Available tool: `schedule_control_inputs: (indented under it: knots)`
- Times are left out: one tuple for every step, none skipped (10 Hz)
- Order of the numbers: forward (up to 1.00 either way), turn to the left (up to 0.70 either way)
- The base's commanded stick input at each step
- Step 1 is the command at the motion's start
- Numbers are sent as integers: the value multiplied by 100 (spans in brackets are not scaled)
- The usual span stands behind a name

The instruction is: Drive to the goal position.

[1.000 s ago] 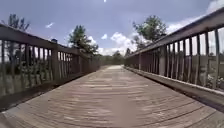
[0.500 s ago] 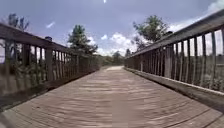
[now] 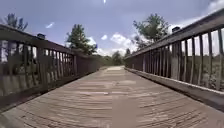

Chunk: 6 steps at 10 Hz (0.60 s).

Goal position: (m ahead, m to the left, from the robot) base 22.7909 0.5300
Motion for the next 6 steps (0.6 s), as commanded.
schedule_control_inputs:
  knots:
    - [50, 1]
    - [50, 1]
    - [50, 1]
    - [50, 1]
    - [50, 1]
    - [50, 1]
